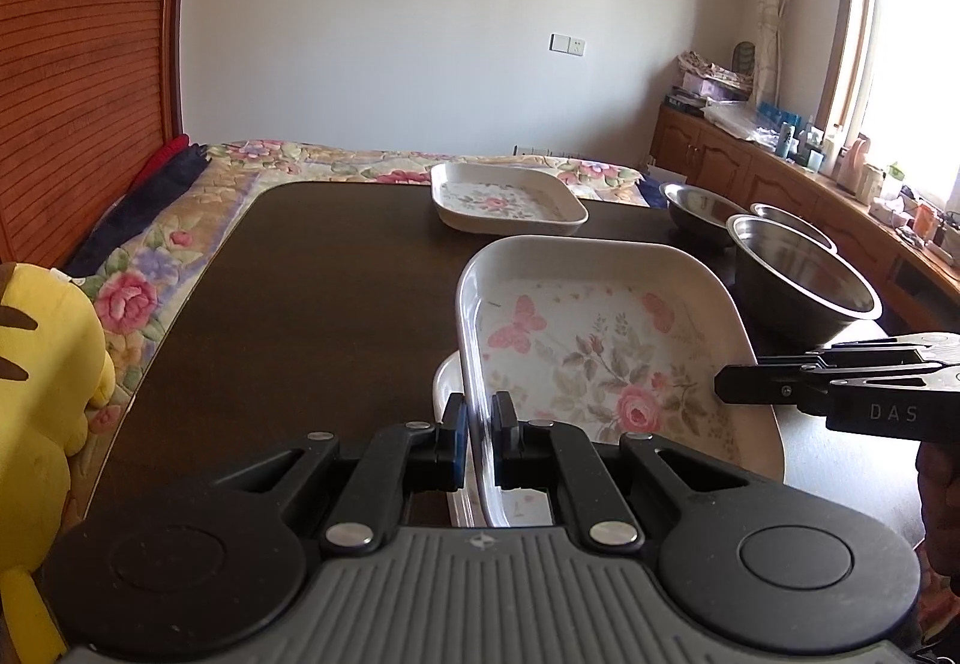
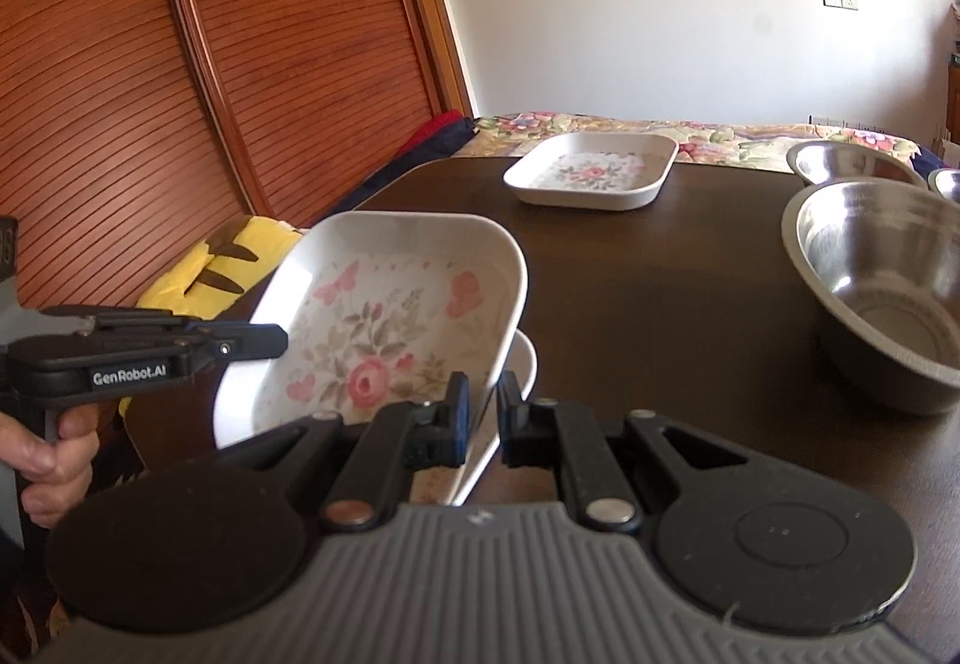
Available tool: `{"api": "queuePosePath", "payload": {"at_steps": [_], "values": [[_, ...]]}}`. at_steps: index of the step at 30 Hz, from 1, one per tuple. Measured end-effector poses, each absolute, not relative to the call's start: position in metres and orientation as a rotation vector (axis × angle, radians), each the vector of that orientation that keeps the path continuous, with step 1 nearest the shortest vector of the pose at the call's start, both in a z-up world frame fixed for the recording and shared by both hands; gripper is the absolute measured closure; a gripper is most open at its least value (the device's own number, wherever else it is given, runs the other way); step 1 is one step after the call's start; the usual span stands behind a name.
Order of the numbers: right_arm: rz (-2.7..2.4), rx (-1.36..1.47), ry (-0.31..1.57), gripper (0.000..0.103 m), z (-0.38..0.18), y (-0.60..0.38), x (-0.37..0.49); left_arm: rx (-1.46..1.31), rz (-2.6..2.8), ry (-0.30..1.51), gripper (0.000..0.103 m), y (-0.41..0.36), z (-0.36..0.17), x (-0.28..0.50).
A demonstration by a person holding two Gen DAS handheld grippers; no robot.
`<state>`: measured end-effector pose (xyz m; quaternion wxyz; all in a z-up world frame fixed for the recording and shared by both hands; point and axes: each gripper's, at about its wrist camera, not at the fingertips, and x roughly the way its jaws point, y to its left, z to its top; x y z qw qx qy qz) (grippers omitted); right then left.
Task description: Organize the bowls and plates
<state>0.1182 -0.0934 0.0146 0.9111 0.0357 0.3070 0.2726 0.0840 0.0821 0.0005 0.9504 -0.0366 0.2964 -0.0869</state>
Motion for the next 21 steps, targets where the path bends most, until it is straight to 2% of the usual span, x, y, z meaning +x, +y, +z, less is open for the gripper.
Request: {"api": "queuePosePath", "payload": {"at_steps": [21], "values": [[0.566,0.069,0.650,0.090,0.0103,-0.0878,0.1192,-0.089,-0.166,0.633,0.095,0.0853,-0.0089,0.0931]]}}
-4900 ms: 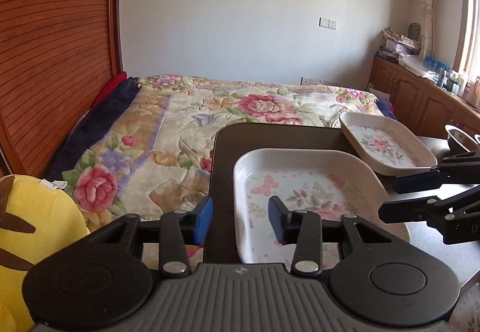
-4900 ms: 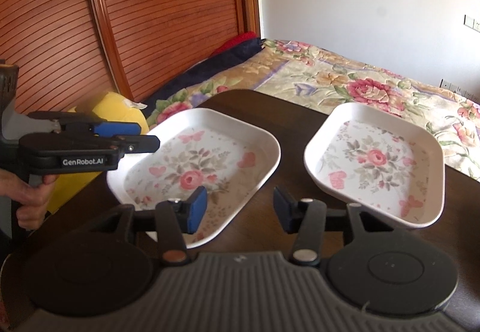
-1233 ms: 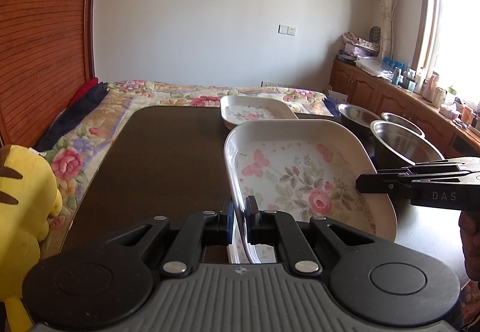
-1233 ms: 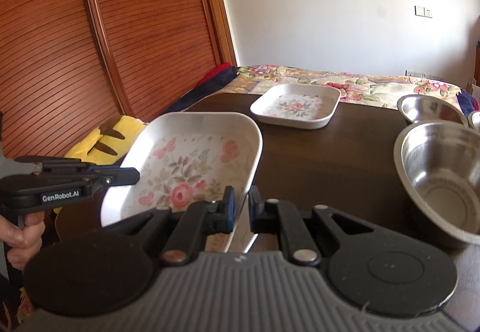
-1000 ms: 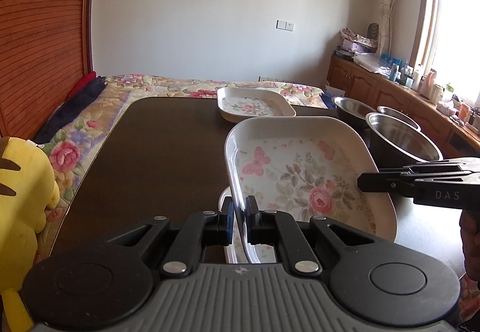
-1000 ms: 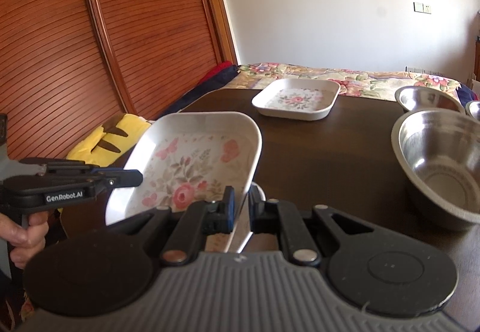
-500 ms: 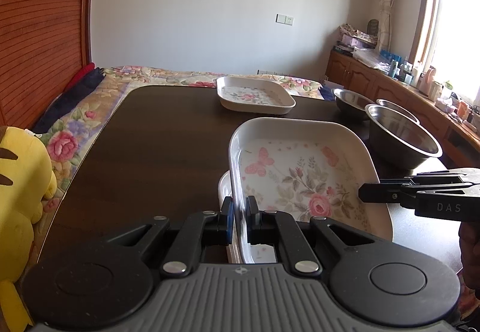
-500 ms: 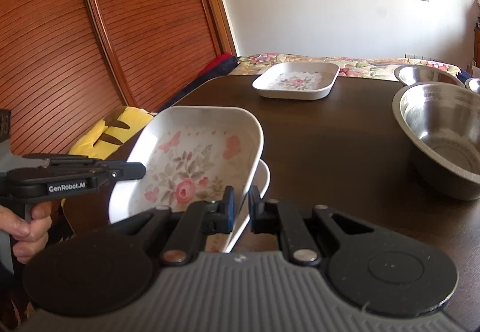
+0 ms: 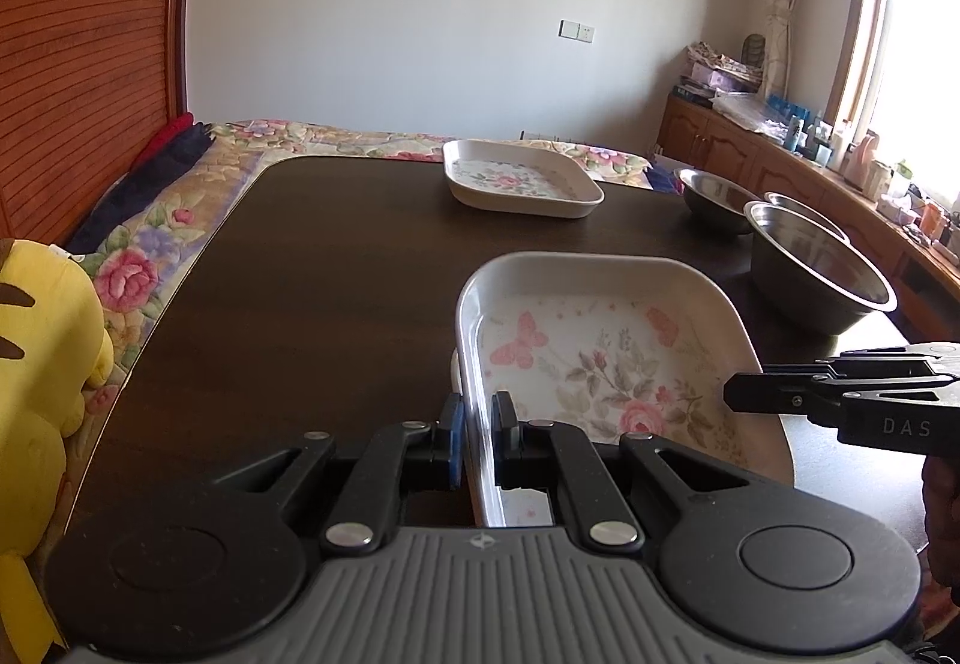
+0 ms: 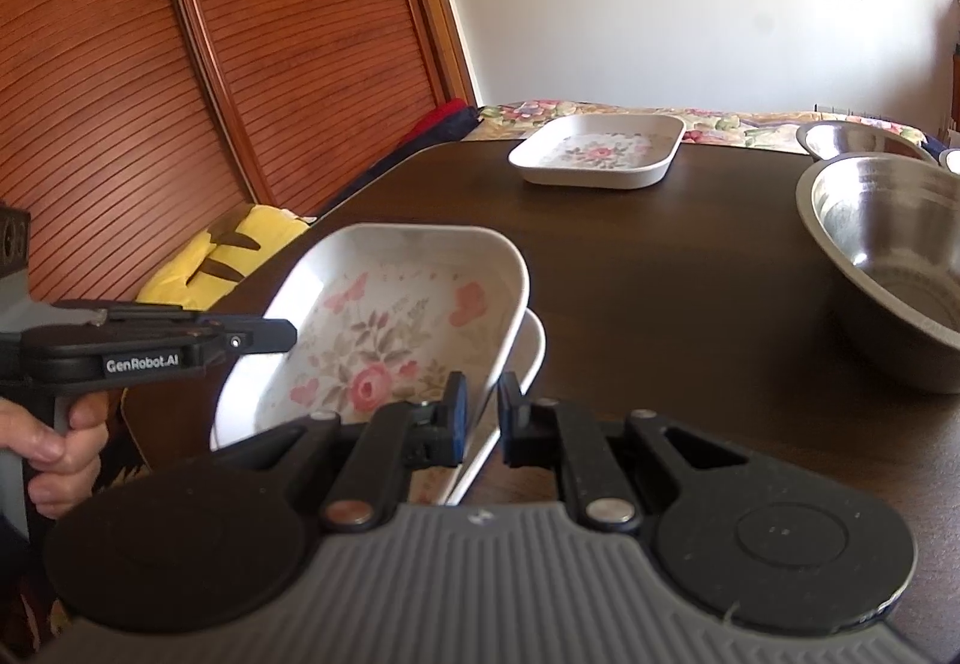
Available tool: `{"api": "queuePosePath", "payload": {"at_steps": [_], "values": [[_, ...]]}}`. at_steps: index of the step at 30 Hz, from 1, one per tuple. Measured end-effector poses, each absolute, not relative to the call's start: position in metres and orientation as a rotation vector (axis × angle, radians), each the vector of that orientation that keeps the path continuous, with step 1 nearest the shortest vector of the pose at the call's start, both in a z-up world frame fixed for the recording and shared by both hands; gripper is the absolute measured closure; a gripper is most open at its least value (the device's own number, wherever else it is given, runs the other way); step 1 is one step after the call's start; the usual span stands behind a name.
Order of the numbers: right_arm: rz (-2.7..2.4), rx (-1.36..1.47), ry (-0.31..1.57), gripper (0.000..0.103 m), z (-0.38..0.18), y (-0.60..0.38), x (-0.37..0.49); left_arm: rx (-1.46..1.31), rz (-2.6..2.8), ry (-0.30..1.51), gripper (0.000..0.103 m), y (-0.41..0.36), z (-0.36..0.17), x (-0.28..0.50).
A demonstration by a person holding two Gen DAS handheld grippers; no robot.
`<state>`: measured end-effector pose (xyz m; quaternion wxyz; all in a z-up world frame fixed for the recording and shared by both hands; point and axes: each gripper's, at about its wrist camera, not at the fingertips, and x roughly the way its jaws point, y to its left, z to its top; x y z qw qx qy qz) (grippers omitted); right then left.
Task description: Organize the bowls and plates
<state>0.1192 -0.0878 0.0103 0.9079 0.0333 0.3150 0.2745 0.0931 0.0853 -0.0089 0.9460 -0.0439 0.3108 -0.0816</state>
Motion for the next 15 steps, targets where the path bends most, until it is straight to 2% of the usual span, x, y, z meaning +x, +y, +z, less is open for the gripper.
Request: {"api": "queuePosePath", "payload": {"at_steps": [15], "values": [[0.549,0.037,0.609,0.089,0.0152,-0.0894,0.1133,-0.099,-0.168,0.628,0.094,0.0887,-0.0103,0.0954]]}}
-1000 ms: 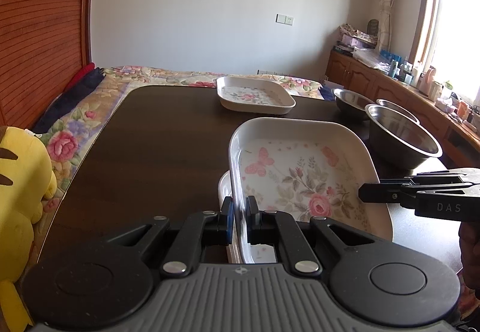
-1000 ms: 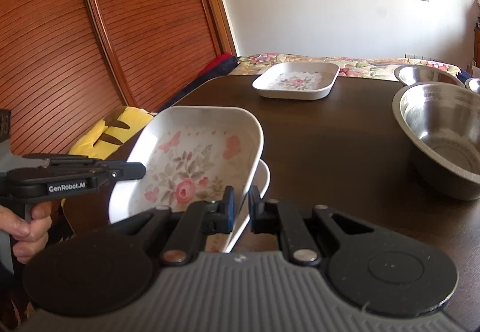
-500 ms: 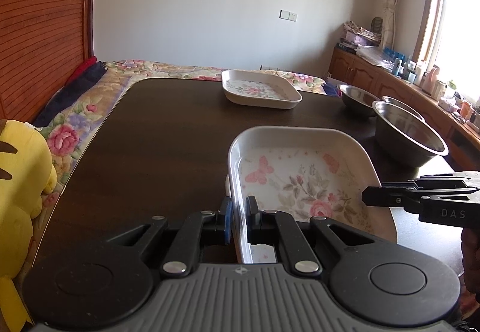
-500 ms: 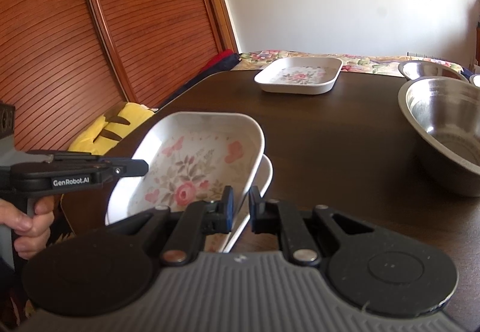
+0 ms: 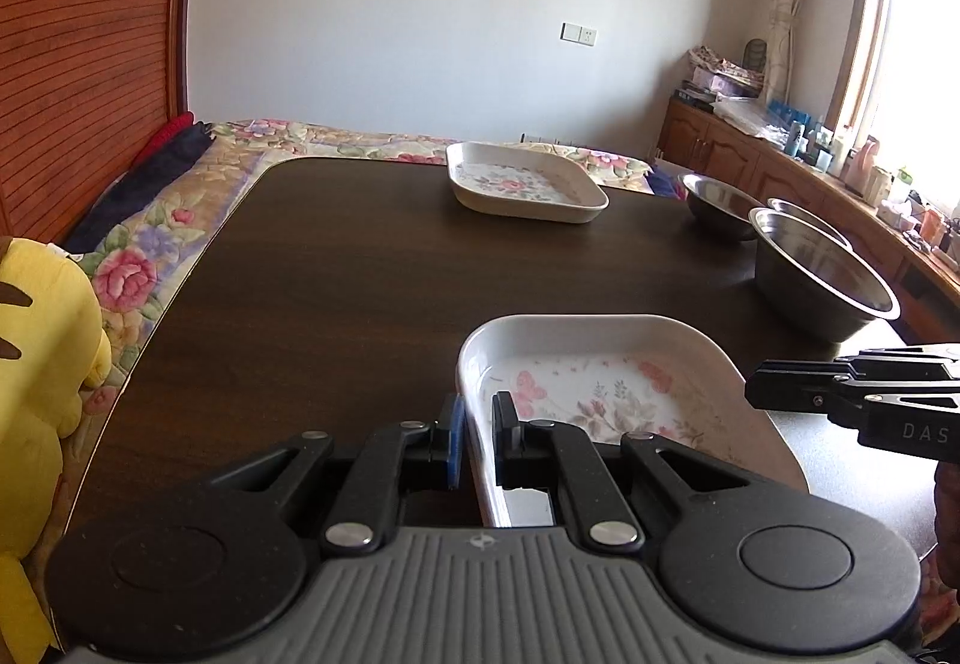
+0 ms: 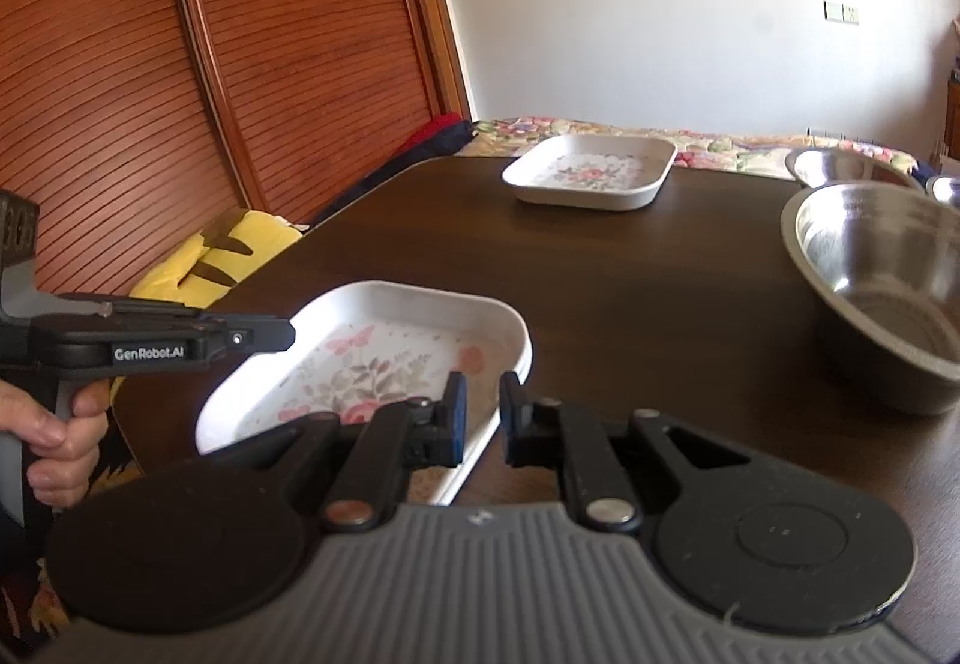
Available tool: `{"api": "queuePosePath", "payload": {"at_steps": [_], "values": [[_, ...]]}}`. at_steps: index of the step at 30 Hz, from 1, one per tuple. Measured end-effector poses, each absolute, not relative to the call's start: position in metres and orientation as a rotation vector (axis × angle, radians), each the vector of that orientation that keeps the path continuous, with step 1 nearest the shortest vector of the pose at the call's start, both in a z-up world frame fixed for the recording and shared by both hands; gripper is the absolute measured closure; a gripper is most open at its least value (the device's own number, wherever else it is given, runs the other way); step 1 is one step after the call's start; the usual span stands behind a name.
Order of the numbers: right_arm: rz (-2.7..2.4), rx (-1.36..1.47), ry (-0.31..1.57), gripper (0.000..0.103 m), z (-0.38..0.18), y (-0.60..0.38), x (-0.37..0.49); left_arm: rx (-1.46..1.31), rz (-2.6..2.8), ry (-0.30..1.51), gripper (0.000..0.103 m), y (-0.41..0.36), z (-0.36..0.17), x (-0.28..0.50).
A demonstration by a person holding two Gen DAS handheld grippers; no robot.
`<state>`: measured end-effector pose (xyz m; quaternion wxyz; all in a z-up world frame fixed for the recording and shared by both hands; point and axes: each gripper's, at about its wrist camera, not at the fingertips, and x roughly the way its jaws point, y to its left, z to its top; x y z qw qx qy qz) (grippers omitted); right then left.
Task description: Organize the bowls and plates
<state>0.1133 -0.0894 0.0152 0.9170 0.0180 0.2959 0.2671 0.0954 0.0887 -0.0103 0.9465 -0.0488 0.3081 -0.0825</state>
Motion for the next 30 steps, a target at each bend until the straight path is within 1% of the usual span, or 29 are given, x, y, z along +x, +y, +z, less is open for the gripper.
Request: {"api": "queuePosePath", "payload": {"at_steps": [4,7,9,13,14,15,17,21,22,24,26,27,30], "values": [[0.542,0.026,0.598,0.089,0.016,-0.089,0.115,-0.101,-0.168,0.625,0.094,0.090,-0.011,0.095],[0.540,0.029,0.598,0.089,0.016,-0.089,0.115,-0.100,-0.168,0.627,0.086,0.092,-0.010,0.096],[0.539,0.028,0.595,0.089,0.017,-0.089,0.116,-0.095,-0.160,0.622,0.067,0.092,-0.010,0.096],[0.539,0.026,0.579,0.089,0.022,-0.091,0.121,-0.083,-0.154,0.614,0.052,0.094,-0.004,0.101],[0.539,0.025,0.573,0.089,0.024,-0.092,0.123,-0.074,-0.147,0.611,0.044,0.094,-0.002,0.102],[0.539,0.024,0.568,0.089,0.026,-0.092,0.125,-0.064,-0.140,0.605,0.039,0.093,-0.001,0.103],[0.540,0.019,0.557,0.089,0.030,-0.093,0.129,-0.049,-0.136,0.598,0.035,0.093,0.003,0.108],[0.537,0.011,0.542,0.089,0.037,-0.092,0.139,-0.038,-0.126,0.582,0.017,0.096,0.006,0.116],[0.537,0.010,0.539,0.089,0.038,-0.092,0.141,-0.040,-0.123,0.581,0.016,0.096,0.007,0.118],[0.536,0.008,0.531,0.089,0.041,-0.091,0.146,-0.045,-0.121,0.580,0.007,0.099,0.008,0.122],[0.537,0.004,0.524,0.089,0.043,-0.091,0.149,-0.039,-0.117,0.573,0.002,0.100,0.009,0.125],[0.537,0.003,0.521,0.089,0.043,-0.091,0.151,-0.032,-0.114,0.570,0.000,0.100,0.010,0.127],[0.537,0.006,0.519,0.089,0.045,-0.091,0.157,-0.018,-0.099,0.578,0.000,0.101,0.013,0.135]]}}
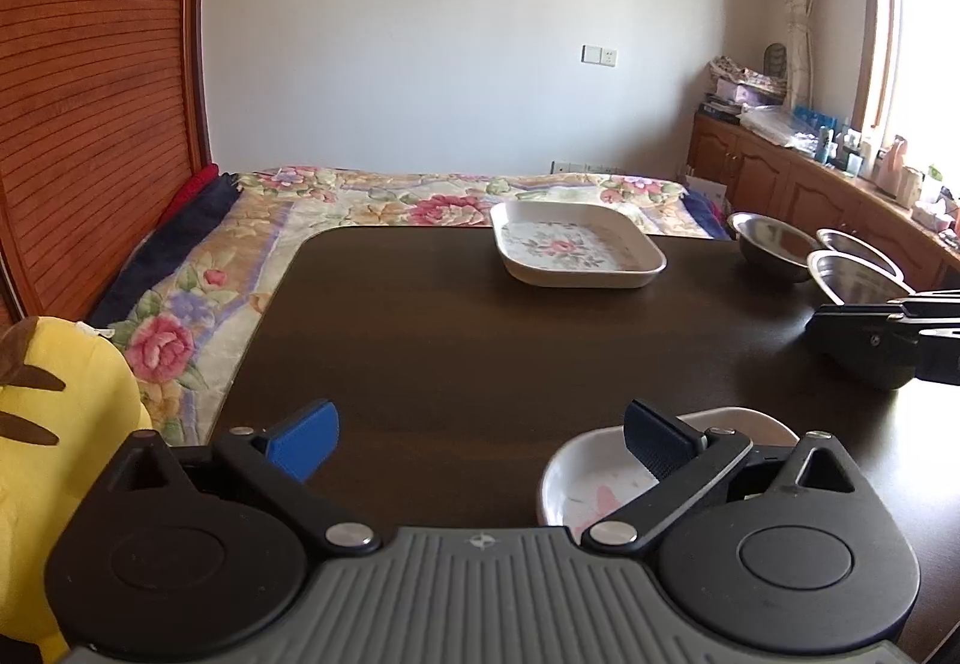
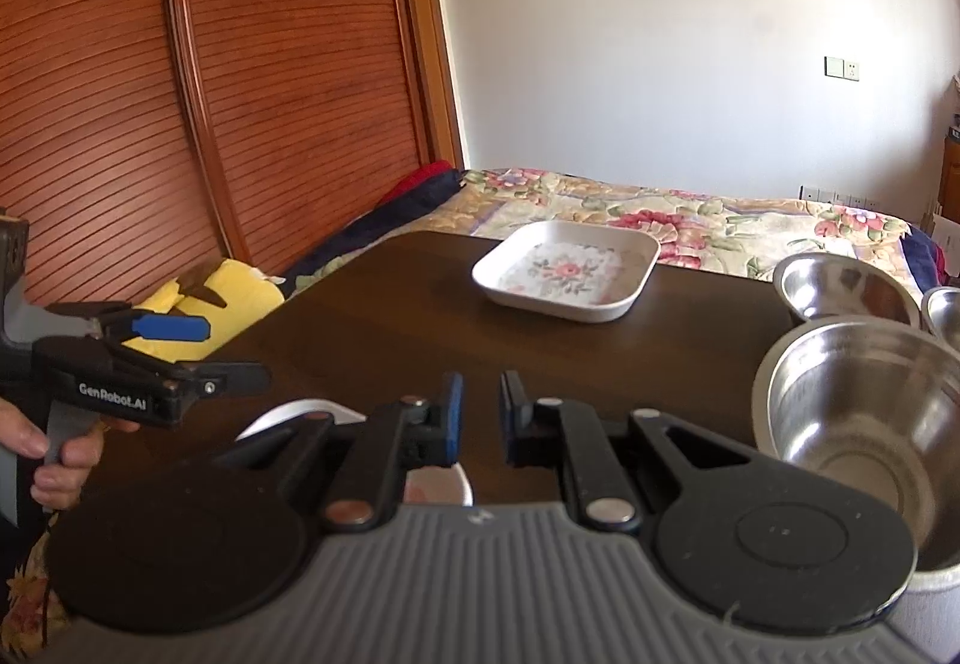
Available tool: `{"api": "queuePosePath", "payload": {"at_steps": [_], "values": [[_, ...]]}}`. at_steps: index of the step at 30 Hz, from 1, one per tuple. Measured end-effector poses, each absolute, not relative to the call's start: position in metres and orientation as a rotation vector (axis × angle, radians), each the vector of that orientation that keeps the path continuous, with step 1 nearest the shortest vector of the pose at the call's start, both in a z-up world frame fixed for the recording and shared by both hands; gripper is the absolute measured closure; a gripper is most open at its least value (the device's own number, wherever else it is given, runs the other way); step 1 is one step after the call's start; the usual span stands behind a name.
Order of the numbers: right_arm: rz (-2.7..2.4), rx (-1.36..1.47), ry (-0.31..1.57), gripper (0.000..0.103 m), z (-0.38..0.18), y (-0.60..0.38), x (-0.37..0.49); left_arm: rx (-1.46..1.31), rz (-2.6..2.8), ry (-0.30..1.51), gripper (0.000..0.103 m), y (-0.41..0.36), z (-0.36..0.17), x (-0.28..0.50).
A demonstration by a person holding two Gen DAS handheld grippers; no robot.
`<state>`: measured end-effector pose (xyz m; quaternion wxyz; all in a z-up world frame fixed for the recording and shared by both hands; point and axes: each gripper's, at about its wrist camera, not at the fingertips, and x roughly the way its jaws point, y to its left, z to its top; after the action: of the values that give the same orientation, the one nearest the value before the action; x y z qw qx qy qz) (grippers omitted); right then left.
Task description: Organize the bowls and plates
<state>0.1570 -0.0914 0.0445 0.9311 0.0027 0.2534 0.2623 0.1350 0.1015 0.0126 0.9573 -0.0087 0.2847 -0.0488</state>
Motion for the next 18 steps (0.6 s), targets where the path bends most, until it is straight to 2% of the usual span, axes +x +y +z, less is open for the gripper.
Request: {"api": "queuePosePath", "payload": {"at_steps": [18], "values": [[0.524,-0.018,0.529,0.088,0.049,-0.088,0.185,0.041,-0.075,0.576,0.000,0.114,0.028,0.165]]}}
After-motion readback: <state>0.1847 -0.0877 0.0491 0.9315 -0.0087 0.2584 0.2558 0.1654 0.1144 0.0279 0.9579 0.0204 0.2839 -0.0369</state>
